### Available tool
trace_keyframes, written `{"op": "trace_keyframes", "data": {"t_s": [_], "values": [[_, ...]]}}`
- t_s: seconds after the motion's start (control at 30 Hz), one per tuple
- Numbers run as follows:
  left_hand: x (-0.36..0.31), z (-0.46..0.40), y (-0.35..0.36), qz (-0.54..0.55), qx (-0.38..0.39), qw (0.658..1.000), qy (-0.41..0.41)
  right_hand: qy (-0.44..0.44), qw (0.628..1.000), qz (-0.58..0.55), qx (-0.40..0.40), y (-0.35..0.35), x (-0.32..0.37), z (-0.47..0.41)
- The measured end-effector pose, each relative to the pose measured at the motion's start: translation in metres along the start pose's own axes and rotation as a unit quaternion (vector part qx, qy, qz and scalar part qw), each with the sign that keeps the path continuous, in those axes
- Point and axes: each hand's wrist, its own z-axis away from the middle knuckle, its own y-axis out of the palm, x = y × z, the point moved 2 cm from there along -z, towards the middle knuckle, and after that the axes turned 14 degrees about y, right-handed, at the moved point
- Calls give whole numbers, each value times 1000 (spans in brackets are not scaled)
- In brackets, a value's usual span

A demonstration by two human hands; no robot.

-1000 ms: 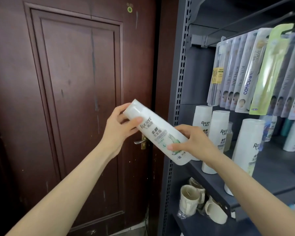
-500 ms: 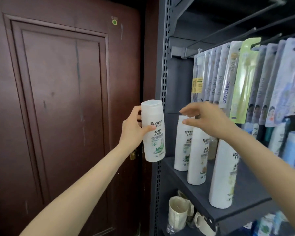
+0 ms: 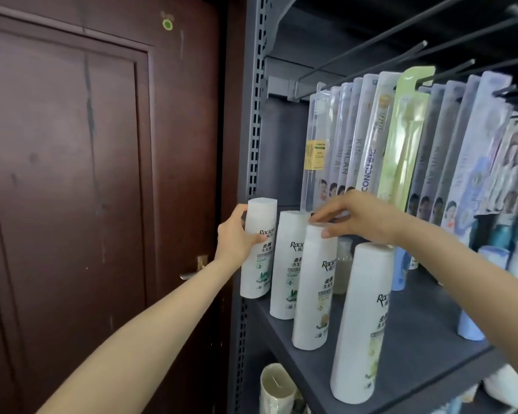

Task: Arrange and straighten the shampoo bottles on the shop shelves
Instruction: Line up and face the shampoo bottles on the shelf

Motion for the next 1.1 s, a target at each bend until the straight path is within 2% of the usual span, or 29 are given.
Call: {"op": "trace_keyframes", "data": {"t_s": [0.2,0.47,0.67,1.1], "values": [[22,-4,20,11,13,1000,-10,-13,1000,-24,-2,3,-6,-6],[47,9,17,37,90,995,-10,-21,999,-35,-14,6,-6,-10],[49,8,29,31,100,994,37,-18,999,-30,-4,6,-7,-9],[50,5,38,-20,90,994,63,12,1000,-25,0,5,-1,-8]]}}
